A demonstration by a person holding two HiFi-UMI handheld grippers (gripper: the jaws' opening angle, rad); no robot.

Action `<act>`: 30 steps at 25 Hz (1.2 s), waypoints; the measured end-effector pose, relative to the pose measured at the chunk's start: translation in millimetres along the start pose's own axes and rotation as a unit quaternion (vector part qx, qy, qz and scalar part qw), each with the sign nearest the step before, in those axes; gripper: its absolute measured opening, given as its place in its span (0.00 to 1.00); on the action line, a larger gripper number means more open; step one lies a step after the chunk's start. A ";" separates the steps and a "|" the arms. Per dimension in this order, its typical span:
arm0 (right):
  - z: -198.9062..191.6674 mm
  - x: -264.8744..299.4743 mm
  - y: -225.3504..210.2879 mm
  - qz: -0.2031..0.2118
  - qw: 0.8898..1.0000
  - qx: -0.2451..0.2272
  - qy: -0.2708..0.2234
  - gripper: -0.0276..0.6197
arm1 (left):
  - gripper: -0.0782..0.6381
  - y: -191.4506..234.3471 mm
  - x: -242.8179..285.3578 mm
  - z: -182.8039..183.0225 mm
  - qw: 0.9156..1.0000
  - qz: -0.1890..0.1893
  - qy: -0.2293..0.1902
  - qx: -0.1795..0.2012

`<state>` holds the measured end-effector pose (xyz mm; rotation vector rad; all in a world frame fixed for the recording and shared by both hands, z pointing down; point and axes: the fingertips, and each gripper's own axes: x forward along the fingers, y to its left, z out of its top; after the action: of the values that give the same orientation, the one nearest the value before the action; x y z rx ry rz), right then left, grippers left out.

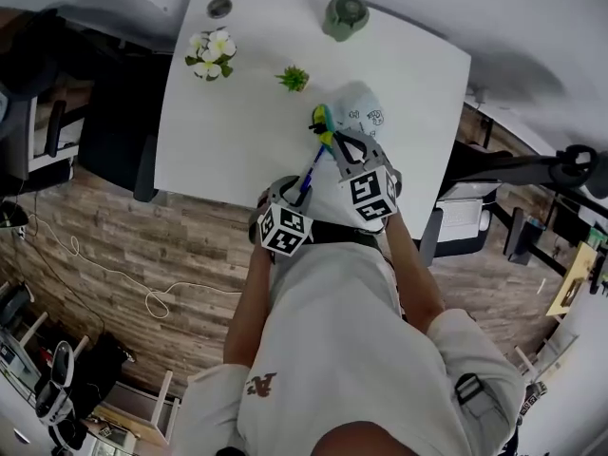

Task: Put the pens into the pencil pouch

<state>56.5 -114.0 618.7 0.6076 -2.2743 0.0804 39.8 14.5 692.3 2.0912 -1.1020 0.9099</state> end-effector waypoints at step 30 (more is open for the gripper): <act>-6.0 -6.0 1.8 -0.013 1.000 0.002 0.006 0.06 | 0.18 37.1 -59.6 -6.9 0.999 0.014 0.002 0.028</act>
<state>63.2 -108.6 618.9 0.6370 -2.2550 0.0769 -19.2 28.8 656.3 2.1228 -1.1186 0.9696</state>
